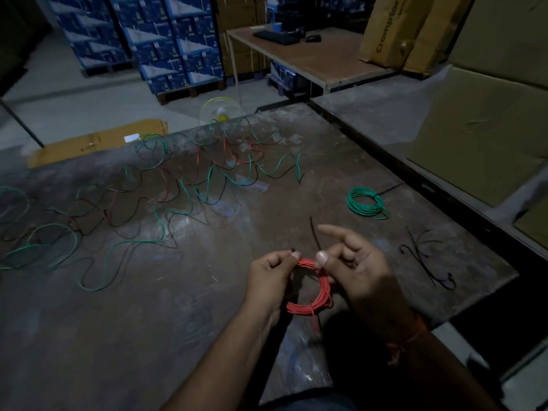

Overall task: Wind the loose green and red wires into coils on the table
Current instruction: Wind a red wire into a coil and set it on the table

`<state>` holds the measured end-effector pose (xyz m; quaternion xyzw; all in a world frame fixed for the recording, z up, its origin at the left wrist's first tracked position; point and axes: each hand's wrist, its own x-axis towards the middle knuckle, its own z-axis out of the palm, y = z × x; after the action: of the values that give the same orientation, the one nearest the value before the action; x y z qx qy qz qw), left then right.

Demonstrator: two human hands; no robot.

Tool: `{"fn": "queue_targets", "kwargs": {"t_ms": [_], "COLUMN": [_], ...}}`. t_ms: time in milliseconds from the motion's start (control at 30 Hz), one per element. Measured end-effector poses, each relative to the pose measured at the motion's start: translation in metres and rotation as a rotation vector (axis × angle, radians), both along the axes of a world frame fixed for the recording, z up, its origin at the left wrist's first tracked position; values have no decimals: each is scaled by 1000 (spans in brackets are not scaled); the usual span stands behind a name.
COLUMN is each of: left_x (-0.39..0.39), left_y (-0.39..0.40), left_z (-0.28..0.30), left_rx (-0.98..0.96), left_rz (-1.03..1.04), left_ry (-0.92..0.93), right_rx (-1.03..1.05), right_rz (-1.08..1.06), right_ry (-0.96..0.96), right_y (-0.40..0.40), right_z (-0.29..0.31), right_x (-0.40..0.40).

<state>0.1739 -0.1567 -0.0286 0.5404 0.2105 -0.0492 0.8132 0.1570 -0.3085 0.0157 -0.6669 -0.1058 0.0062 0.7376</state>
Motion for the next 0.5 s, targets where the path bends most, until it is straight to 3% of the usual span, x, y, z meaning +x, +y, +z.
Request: {"fn": "queue_targets", "kwargs": {"t_ms": [200,367,500], "left_x": [-1,-2,-2], "left_y": [-1,-5,-5], "left_z": [2,8,7], "left_rx": [-64,-81,-82], "left_rz": [-48,-122,-120], "left_ry": [78,67,67], "right_rx": [-69,-506,-622], "right_rz": [-262,-423,-399], "right_ry": [-41,-332,-447], "right_y": [5,11,8], "right_z": [7,11,13], "right_x": [6,9,9]}}
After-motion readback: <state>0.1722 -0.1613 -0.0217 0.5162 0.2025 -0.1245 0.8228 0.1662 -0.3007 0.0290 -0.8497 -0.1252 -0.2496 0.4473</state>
